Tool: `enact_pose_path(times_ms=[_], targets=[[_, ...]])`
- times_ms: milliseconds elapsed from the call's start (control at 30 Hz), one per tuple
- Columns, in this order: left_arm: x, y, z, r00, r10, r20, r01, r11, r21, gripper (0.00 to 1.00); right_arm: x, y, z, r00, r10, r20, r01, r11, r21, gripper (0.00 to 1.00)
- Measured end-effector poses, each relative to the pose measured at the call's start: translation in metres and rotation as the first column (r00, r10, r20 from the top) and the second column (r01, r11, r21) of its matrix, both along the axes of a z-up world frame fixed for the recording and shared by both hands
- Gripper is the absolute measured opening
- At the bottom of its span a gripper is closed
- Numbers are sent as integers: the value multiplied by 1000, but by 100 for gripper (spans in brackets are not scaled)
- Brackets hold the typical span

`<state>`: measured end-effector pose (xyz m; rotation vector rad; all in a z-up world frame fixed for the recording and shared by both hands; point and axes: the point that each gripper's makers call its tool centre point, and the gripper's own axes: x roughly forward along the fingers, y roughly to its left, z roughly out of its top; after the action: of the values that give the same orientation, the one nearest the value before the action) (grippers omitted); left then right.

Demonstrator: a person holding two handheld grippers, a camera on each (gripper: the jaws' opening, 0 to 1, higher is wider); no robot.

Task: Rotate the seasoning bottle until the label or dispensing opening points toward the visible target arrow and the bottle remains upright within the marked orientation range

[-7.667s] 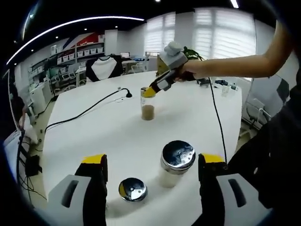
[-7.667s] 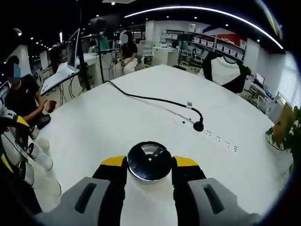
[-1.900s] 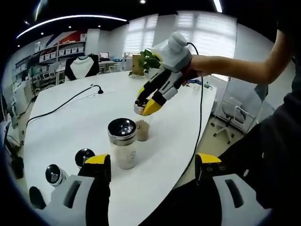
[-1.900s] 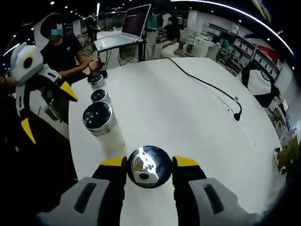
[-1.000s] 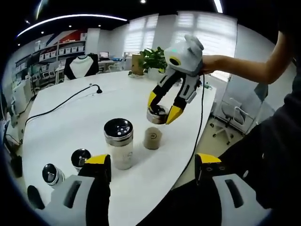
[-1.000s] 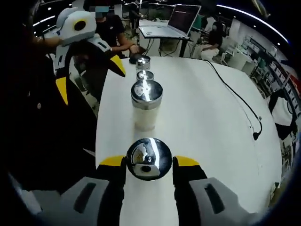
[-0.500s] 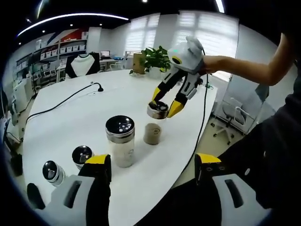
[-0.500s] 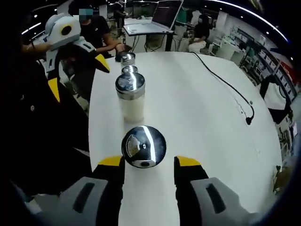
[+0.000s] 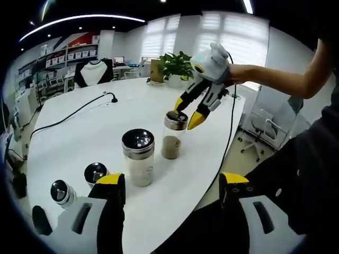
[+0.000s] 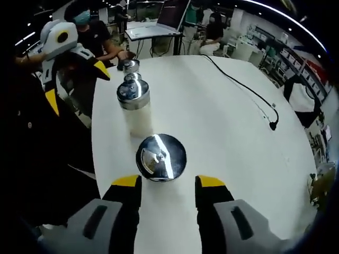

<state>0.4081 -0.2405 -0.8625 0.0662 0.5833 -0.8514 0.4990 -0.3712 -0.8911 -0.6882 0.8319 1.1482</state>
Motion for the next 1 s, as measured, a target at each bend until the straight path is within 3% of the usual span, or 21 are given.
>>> enact_pose_path(times_ms=[100, 633, 1000], targets=[[-1, 0, 0, 1000, -3, -2, 3, 1000, -2, 77, -5, 9, -1, 1000, 0, -4, 0, 1000, 11, 39], [-3, 5, 1, 1000, 0, -4, 0, 1000, -6, 77, 9, 29, -3, 997, -74, 6, 74, 997, 33, 38], [0, 7, -1, 1000, 10, -4, -10, 1000, -16, 76, -1, 33, -3, 996, -89, -23, 90, 994, 54, 38]])
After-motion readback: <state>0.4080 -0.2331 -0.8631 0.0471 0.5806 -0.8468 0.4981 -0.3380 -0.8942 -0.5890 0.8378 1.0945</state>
